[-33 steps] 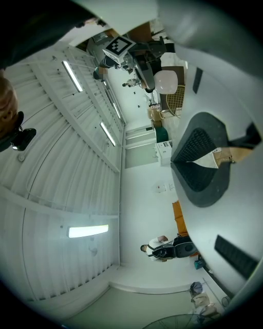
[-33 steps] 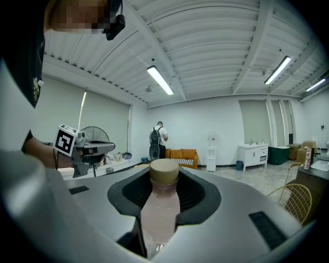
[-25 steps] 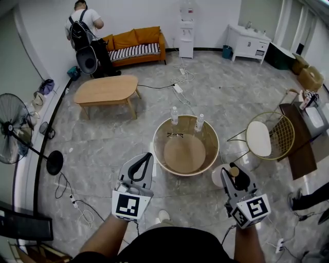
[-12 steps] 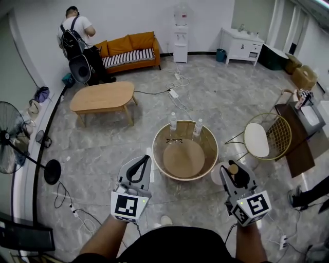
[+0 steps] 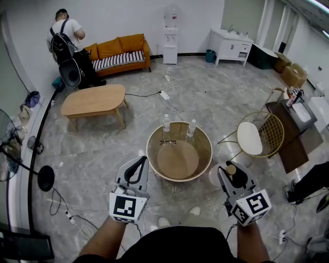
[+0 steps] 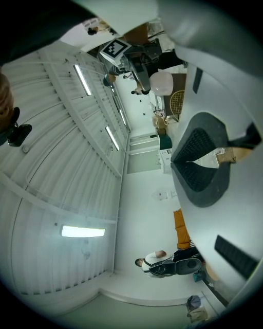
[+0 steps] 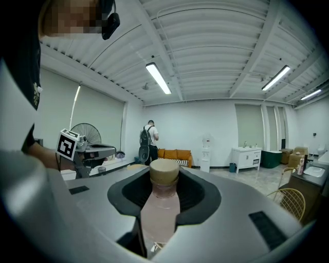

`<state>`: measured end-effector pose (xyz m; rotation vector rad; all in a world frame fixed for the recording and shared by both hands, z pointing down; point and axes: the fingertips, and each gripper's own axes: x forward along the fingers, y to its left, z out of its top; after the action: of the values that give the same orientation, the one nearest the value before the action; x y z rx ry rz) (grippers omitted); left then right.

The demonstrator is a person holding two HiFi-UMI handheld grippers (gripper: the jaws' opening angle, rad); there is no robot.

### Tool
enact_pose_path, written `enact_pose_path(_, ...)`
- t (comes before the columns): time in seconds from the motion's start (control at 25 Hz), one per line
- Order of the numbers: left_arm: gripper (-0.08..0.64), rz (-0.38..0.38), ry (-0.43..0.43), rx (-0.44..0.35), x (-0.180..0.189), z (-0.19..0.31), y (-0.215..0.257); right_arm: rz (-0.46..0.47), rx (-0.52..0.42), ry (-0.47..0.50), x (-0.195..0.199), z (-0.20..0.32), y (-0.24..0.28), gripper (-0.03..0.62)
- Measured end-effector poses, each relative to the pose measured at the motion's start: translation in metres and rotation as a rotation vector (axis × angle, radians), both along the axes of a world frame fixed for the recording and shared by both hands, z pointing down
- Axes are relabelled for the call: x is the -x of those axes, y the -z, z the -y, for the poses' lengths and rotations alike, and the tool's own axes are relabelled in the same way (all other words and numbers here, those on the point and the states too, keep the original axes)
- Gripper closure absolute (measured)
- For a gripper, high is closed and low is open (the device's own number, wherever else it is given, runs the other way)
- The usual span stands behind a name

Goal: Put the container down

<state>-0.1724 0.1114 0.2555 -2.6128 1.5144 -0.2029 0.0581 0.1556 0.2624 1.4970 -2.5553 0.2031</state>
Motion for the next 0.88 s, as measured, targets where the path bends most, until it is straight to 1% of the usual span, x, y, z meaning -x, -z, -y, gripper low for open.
enact_pose_path(0.08,0.545,-0.002,-0.008,0.002,-0.003,0.002,-0.001,-0.006,0.002,-0.002,0.0,0.001,-0.001,0.451)
enact_pose_path(0.28,0.545,0.019,-0.027,0.004,-0.011,0.006,-0.008,0.004,0.013,-0.014,-0.006,0.008,-0.011,0.451)
enact_pose_path(0.44,0.545,0.039,0.003,0.019,-0.009,0.018,-0.011,0.013,0.019,-0.001,-0.012,0.024,-0.016,0.45)
enact_pose_path(0.64,0.545,0.063,0.023,0.037,-0.006,0.035,-0.017,0.03,0.013,0.027,-0.006,0.051,-0.017,0.451)
enact_pose_path(0.76,0.545,0.05,0.047,0.038,0.002,0.044,-0.019,0.031,0.014,0.043,0.0,0.065,-0.021,0.451)
enact_pose_path(0.88,0.545,0.055,0.061,0.059,0.005,0.049,-0.027,0.028,0.023,0.053,0.001,0.073,-0.023,0.45)
